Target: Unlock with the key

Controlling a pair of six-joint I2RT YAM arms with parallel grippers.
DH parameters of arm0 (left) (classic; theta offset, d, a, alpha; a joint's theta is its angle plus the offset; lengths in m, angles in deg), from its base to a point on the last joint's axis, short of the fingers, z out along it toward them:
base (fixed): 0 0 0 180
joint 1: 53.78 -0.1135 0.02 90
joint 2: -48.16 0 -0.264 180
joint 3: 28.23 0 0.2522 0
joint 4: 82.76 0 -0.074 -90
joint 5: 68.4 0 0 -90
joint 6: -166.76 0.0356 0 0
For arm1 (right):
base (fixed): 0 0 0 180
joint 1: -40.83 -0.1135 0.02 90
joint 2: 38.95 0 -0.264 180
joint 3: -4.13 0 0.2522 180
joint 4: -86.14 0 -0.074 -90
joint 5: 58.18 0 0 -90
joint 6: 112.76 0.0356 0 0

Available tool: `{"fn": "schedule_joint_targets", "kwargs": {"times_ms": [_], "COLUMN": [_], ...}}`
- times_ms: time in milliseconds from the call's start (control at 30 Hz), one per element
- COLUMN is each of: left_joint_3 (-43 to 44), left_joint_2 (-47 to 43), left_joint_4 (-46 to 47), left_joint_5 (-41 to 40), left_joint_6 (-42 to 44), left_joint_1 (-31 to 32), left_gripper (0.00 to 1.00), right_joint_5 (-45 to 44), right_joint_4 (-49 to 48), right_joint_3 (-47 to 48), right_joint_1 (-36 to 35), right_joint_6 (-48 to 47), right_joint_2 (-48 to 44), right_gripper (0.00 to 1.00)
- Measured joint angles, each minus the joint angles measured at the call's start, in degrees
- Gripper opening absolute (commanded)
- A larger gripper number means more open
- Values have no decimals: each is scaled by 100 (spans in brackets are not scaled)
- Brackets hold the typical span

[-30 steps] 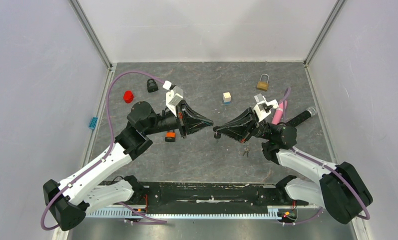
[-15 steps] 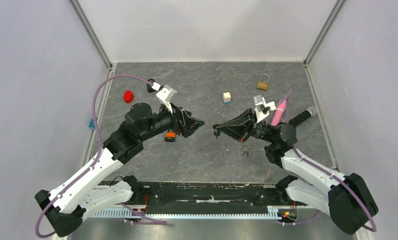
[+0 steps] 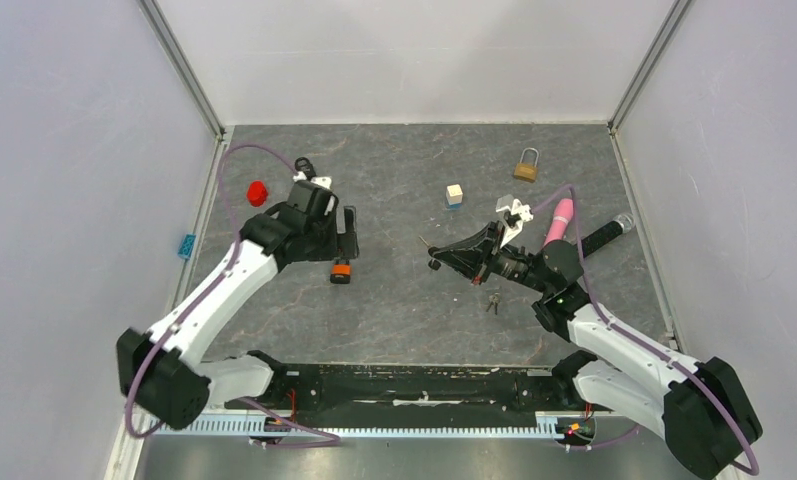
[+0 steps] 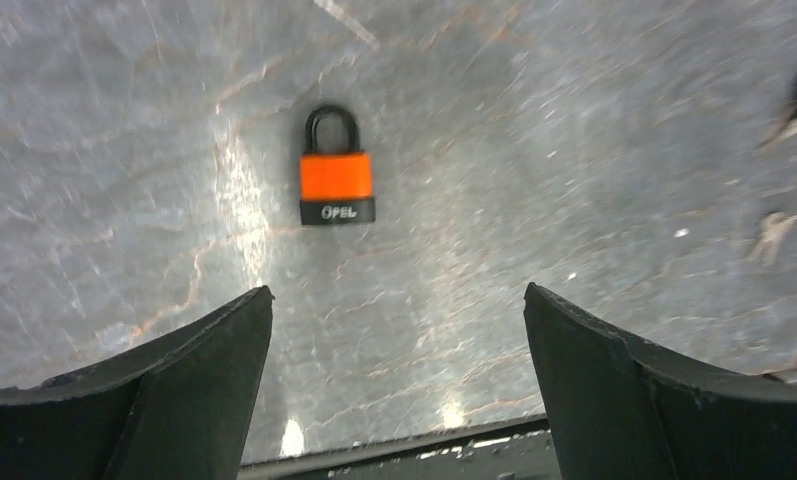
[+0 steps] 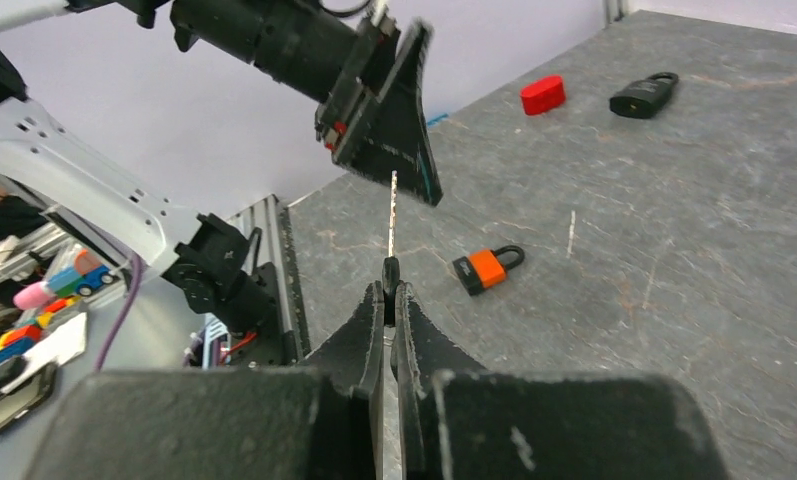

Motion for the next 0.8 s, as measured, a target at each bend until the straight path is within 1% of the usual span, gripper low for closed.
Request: {"fn": "schedule_joint_targets", "kwargs": {"times_ms": [167, 433, 600, 800], "left_joint_3": [-46, -15, 199, 299], "left_joint_2": [1003, 2332, 3093, 3552], "left_joint_4": [-321, -227, -94, 129], "left_joint_5": [24, 33, 37, 92], "left_joint_6": [-39, -52, -103, -225], "left_joint_1": [-85, -319, -431, -520], "left_gripper": [98, 94, 87, 77], "right_joint_5": [-216, -219, -238, -251], "right_joint_4": [511, 774, 769, 890], "right_joint_3": [0, -24, -404, -568], "right_joint_1": [0, 0, 0, 0], "right_joint_6": [-411, -706, -741, -804], "right_joint_2": [-111, -129, -461, -625], "right_gripper": [0, 0, 0, 0]}}
